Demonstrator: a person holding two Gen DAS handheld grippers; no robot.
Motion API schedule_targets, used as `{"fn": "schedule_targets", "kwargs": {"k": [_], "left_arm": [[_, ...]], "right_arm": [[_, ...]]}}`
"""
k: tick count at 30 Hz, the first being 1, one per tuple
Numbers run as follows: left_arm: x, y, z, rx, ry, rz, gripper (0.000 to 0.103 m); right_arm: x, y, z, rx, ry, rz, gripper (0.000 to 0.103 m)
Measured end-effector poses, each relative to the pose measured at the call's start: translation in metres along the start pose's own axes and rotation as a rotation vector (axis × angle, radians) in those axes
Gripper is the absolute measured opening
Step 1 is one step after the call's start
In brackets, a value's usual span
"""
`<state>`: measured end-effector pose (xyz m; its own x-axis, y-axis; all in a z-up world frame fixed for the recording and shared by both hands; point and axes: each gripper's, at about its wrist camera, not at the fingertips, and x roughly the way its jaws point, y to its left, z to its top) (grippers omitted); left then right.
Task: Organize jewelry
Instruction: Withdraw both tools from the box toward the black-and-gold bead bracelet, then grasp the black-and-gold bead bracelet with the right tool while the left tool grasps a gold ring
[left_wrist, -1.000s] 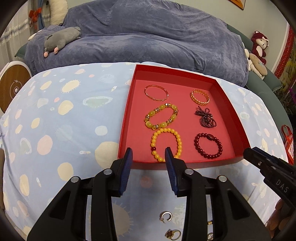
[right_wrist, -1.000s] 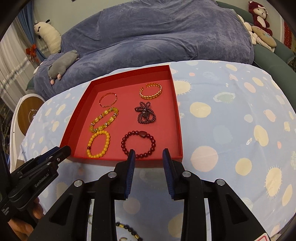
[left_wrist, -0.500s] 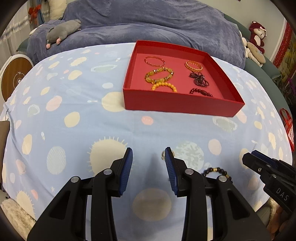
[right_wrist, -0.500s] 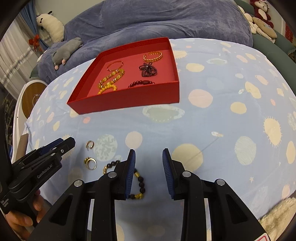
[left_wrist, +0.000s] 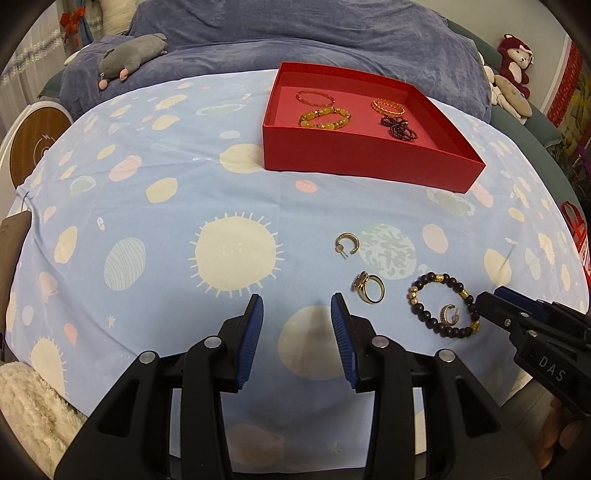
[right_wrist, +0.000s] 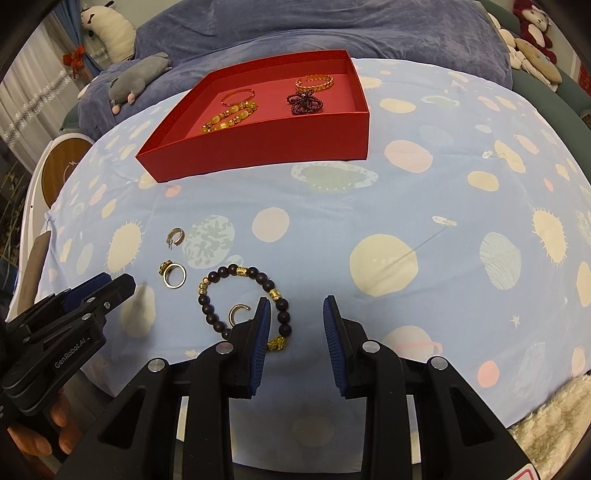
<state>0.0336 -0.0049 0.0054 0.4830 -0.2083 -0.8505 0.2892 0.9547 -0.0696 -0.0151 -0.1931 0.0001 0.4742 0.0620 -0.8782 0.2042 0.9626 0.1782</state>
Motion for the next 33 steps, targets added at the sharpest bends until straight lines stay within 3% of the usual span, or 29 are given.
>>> {"fn": "schedule_targets", "kwargs": {"k": [10,20,23,33], "left_arm": [[0.001,-0.003,-0.006,0.013,0.008,-0.003,0.037],[0.003,-0.006,-0.007,0.015,0.017,-0.008,0.039],[0.0,-0.007,-0.005,0.003,0.005,-0.023,0.047],[0.014,-0.025,0.007,0.021,0.012,-0.03,0.048]], "right_arm": [[0.01,0.009,-0.006,-0.051,0.019,-0.023,0.026],[0.01,0.009,-0.008,-0.084,0.002,-0.047,0.009],[0.01,0.007,-0.009,-0.07,0.0,-0.036,0.008],[0.009,0.004,-0.011,-0.058,0.0,-0.017,0.008]]}}
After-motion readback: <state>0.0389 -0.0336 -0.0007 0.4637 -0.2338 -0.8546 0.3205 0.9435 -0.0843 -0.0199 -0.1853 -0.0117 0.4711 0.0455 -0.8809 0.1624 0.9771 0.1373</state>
